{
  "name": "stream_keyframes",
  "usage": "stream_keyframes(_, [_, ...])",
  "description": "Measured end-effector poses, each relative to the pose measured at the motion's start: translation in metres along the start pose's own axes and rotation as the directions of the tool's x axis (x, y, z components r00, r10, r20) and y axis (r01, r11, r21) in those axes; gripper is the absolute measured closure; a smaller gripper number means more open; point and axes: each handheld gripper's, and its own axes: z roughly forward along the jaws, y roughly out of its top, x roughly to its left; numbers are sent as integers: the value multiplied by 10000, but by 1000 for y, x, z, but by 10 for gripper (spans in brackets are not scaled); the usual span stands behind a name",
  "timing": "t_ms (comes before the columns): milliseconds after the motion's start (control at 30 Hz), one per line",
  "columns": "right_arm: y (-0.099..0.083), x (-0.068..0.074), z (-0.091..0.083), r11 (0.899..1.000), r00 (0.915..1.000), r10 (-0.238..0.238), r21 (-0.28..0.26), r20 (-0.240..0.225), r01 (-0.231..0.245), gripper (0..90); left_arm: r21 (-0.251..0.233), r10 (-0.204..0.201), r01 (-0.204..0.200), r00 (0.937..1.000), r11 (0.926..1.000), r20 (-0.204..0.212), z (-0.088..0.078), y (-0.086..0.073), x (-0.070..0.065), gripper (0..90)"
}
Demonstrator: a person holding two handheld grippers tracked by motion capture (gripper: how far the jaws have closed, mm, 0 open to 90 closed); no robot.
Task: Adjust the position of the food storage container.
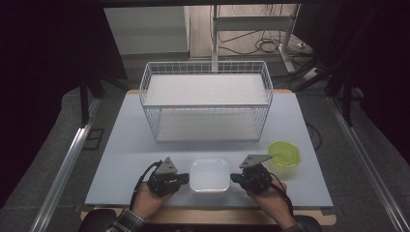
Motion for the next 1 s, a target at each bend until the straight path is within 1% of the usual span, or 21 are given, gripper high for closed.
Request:
stream_keyframes(133, [8,-5,11,9999,10000,-52,101,17,52,894,46,27,-25,9995,10000,-320,0,4,9,821])
stream_keyframes(200, [9,-6,13,9999,9999,-93,112,42,93,894,64,32,-30,9994,10000,-349,0,5,12,823])
stream_keyframes(233, [13,-9,17,9999,9999,-89,117,55,88,894,121,104,-99,9991,9999,-403,1,7,16,823])
stream_keyframes(300, [16,-10,19,9998,9999,-121,140,92,120,894,167,166,-158,9989,9997,-443,2,10,20,823])
stream_keyframes(400, [18,-12,21,9997,9997,-201,154,152,199,894,131,71,-66,9993,9999,-361,2,10,24,820])
stream_keyframes(467, [17,-13,22,9998,9997,-210,74,120,209,890,137,27,-23,9994,9999,-331,2,8,24,799])
stream_keyframes(533, [15,-13,21,9996,9995,-297,-3,94,297,856,157,103,-97,9992,9998,-382,0,7,25,747])
stream_keyframes(600, [14,-12,17,9992,9988,-394,-61,295,396,821,221,211,-198,9980,9996,-600,-5,5,27,706])
stream_keyframes(633, [13,-11,13,9983,9974,-552,-145,453,560,795,213,204,-190,9976,9996,-662,-8,4,28,659])
stream_keyframes(700, [10,-11,7,9967,9954,-750,-278,590,767,744,69,86,-81,9971,9999,-752,-16,1,30,592])
stream_keyframes(733, [10,-11,7,9967,9954,-750,-278,590,767,744,69,86,-81,9971,9999,-752,-16,1,30,564])
stream_keyframes(767, [7,-14,3,9964,9946,-738,-369,729,766,684,-134,-44,34,9970,9999,-770,-25,-3,33,507])
stream_keyframes(833, [4,-17,1,9969,9942,-661,-366,849,694,631,-275,-112,91,9969,9996,-772,-32,-8,35,455])
stream_keyframes(900, [-1,-22,-2,9982,9945,-420,-392,957,459,567,-321,-192,168,9969,9993,-758,-37,-13,35,390])
stream_keyframes(1000, [-4,-24,-6,9979,9958,-98,-636,906,156,480,-396,-352,319,9957,9987,-859,-40,-16,34,309])
